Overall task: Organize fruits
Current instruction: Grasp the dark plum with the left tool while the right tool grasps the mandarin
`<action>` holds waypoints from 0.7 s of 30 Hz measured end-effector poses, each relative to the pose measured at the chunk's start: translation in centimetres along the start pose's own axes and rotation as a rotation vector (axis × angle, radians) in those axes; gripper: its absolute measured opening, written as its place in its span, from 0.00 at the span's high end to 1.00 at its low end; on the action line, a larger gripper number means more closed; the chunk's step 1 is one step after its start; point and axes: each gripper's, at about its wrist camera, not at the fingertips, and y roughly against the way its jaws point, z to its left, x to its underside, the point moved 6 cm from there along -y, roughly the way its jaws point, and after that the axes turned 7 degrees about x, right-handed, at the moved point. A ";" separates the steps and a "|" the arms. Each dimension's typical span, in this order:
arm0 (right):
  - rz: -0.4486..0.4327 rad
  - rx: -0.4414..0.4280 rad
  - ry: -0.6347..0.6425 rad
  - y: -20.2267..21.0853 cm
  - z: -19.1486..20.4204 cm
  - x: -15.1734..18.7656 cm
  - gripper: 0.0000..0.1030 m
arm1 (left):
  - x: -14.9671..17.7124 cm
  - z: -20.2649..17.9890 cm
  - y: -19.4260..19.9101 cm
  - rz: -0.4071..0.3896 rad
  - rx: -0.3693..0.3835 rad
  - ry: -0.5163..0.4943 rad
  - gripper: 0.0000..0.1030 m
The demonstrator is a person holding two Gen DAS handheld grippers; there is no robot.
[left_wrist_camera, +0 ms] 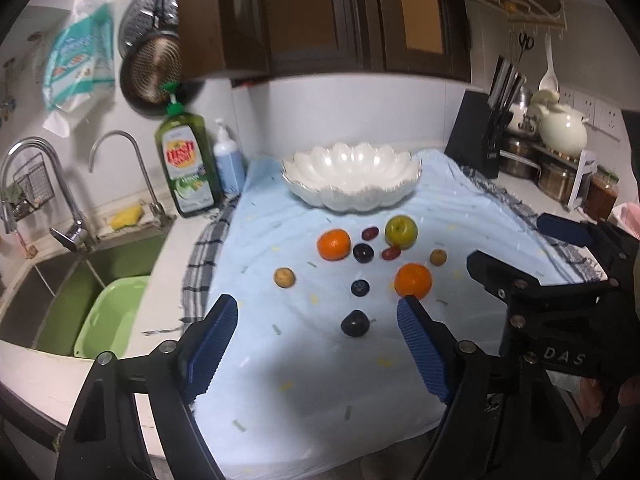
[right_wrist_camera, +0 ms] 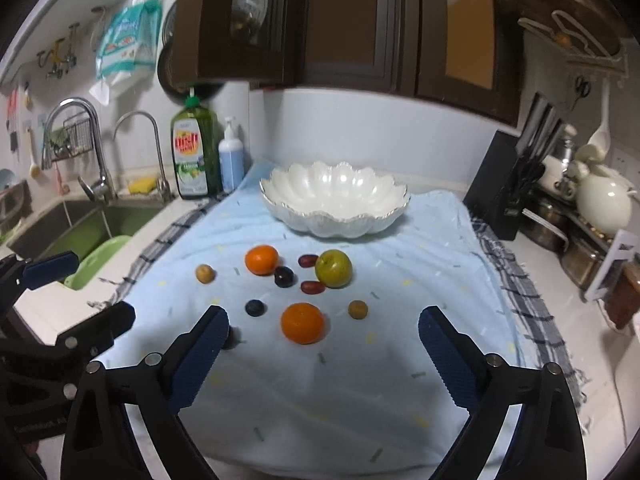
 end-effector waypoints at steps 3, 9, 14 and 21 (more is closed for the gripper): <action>0.041 -0.022 0.014 -2.3 -0.1 0.4 0.10 | 0.4 -0.2 -2.3 0.048 0.004 0.001 0.27; 0.141 -0.080 0.043 -6.6 0.3 1.4 0.17 | 1.4 -0.5 -6.1 0.122 0.021 0.017 0.34; 0.219 -0.129 0.066 -9.4 0.9 2.3 0.24 | 2.1 -1.1 -8.5 0.170 0.040 0.013 0.41; 0.295 -0.178 0.090 -12.3 1.7 3.2 0.31 | 3.4 -1.4 -11.1 0.243 0.072 0.038 0.49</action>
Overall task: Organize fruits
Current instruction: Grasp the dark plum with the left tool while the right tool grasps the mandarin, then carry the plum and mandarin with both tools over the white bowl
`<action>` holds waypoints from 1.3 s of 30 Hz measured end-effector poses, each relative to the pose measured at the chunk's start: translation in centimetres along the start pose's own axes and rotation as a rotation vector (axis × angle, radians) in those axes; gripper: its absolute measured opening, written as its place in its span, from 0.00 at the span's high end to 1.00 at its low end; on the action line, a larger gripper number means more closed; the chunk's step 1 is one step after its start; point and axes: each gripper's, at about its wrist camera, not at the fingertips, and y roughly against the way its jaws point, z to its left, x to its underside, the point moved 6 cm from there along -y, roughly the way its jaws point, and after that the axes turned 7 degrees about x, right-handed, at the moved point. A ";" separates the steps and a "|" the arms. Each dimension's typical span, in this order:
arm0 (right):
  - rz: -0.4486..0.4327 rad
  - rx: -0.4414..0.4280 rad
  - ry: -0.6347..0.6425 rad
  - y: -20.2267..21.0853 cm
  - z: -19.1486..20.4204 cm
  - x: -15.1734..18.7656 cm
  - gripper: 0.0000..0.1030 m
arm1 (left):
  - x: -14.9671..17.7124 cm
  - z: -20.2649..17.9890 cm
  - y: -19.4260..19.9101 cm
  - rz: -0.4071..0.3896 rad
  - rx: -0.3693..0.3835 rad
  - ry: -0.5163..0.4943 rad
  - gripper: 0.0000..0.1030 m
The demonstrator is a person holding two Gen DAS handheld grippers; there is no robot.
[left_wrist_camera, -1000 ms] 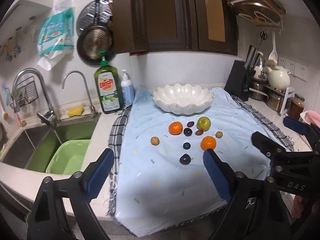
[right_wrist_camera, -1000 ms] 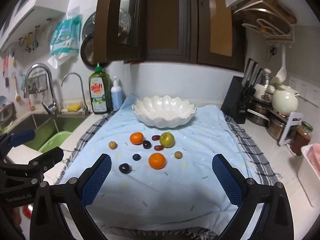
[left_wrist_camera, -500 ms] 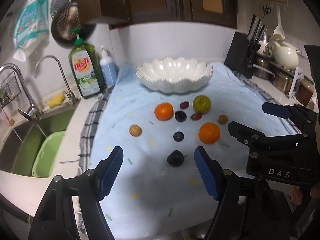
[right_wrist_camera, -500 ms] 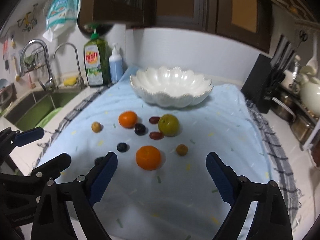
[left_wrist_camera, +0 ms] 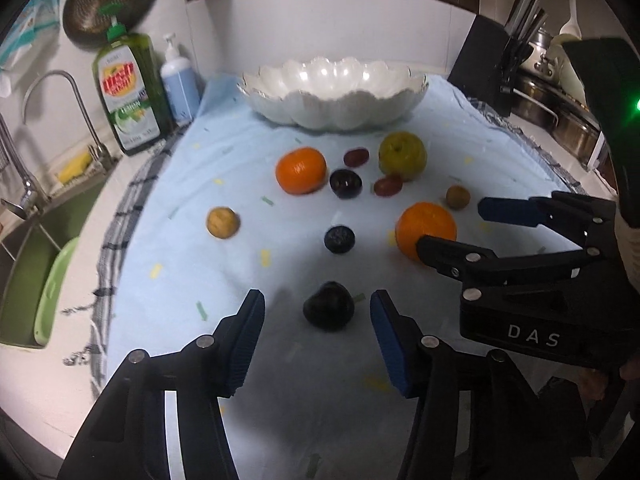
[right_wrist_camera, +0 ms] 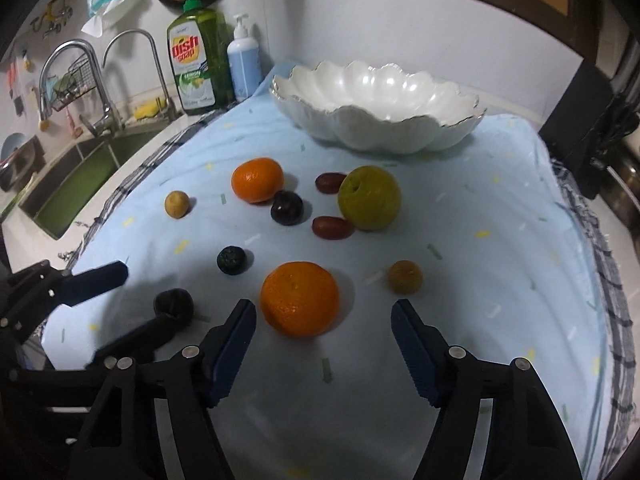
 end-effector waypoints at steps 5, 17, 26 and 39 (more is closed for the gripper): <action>0.022 -0.023 0.031 -0.9 0.6 0.0 0.37 | 0.2 0.0 -1.1 0.029 0.016 0.008 0.60; 0.043 -0.089 0.050 -1.7 1.0 0.0 0.56 | -0.1 0.1 -1.5 0.036 0.031 0.043 0.72; 0.039 -0.119 0.037 -1.2 0.5 -0.2 0.57 | -1.6 0.2 -0.4 -0.013 0.004 0.064 0.72; -0.069 -0.141 0.053 2.2 -1.0 -3.6 0.57 | -5.6 0.4 2.3 -0.136 -0.012 0.104 0.72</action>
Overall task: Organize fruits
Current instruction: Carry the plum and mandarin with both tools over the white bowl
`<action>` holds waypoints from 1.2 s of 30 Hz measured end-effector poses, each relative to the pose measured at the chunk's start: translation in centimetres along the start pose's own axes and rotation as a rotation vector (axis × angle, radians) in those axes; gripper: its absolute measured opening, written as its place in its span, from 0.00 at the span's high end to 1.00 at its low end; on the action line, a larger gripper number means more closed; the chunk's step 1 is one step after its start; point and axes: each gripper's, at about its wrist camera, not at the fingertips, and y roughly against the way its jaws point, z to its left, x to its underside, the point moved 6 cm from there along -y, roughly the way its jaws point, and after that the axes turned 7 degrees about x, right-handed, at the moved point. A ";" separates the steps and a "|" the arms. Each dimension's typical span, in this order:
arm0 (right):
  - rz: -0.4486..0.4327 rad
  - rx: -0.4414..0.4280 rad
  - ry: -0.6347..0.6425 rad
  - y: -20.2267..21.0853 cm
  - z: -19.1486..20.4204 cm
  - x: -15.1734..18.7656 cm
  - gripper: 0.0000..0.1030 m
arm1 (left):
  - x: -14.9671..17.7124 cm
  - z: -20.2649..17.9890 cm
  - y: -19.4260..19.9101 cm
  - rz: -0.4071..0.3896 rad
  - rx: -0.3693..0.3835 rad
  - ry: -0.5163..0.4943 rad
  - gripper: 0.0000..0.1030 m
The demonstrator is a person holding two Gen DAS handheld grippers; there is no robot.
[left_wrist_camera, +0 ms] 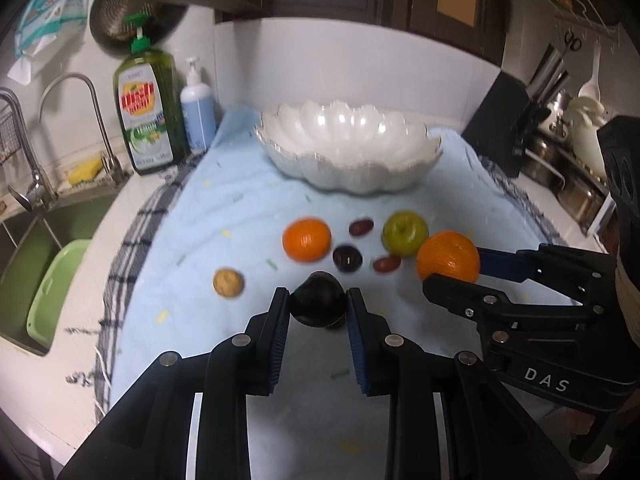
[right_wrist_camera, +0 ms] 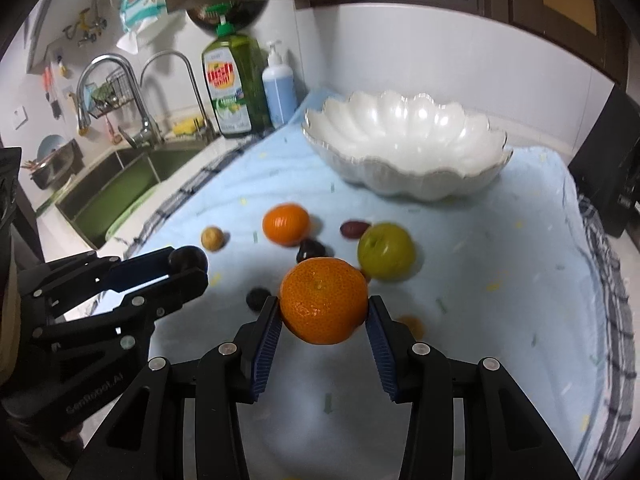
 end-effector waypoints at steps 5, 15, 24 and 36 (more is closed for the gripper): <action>-0.054 -0.006 -0.001 1.4 -0.8 -1.7 0.57 | -2.0 -0.7 1.1 -0.065 -0.011 -0.027 0.72; -0.175 0.042 -0.038 3.9 -2.6 -5.5 0.57 | -6.4 -1.5 2.5 -0.183 -0.012 -0.084 0.72; -0.240 0.129 -0.048 4.0 -4.9 -9.8 0.57 | -12.0 -1.7 1.7 -0.259 -0.004 -0.156 0.72; -0.244 0.170 -0.081 0.0 -9.1 -17.0 0.57 | -20.2 -0.2 -3.9 -0.245 0.066 -0.156 0.72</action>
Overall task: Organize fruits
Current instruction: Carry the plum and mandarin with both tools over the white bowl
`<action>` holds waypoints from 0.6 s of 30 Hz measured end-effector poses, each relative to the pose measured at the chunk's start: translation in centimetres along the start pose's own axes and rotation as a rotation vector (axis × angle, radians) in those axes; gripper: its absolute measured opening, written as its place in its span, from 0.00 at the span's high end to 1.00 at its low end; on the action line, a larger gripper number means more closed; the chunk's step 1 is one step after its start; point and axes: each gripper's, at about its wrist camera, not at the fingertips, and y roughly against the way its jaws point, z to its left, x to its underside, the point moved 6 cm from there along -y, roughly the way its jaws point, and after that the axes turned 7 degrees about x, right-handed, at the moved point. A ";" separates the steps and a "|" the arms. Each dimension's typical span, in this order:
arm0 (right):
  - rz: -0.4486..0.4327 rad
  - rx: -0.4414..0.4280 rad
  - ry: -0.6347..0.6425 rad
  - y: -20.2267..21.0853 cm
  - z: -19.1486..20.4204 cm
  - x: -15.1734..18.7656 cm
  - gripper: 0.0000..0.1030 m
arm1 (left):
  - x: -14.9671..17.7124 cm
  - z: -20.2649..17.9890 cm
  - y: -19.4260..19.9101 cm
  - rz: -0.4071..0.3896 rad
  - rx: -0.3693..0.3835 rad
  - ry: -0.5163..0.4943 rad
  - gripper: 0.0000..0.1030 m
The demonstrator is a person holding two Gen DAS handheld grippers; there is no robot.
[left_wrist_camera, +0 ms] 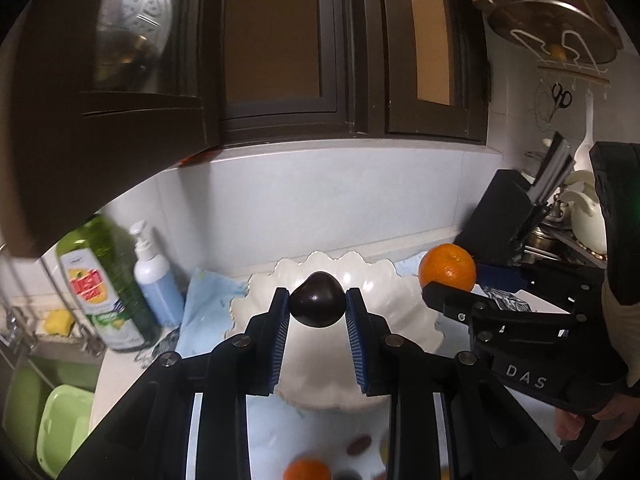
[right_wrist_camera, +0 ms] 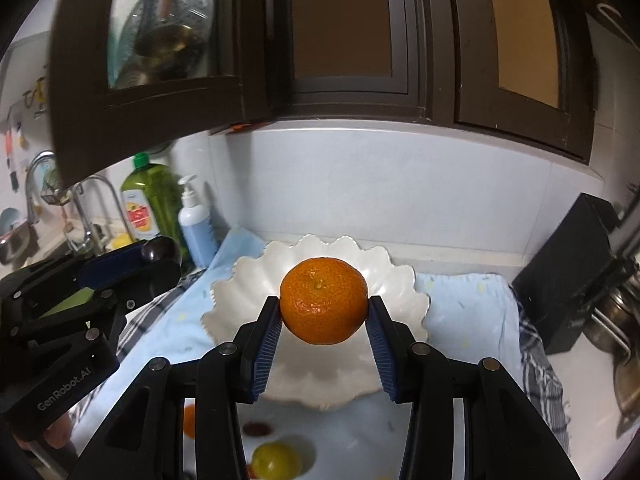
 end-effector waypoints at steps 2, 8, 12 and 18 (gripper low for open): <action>0.017 0.013 0.007 -1.6 -0.4 -0.5 0.57 | -0.4 0.6 -1.7 0.022 -0.007 0.002 0.72; 0.087 0.025 0.009 -6.0 -1.3 -1.1 0.57 | -0.3 2.5 -7.3 0.122 0.006 0.055 0.72; 0.140 0.049 0.024 -9.1 -1.9 -1.1 0.57 | 0.2 3.5 -11.0 0.202 0.015 0.077 0.72; 0.256 0.018 0.034 -13.9 -2.2 -0.5 0.57 | 1.4 4.6 -15.5 0.320 0.038 0.122 0.72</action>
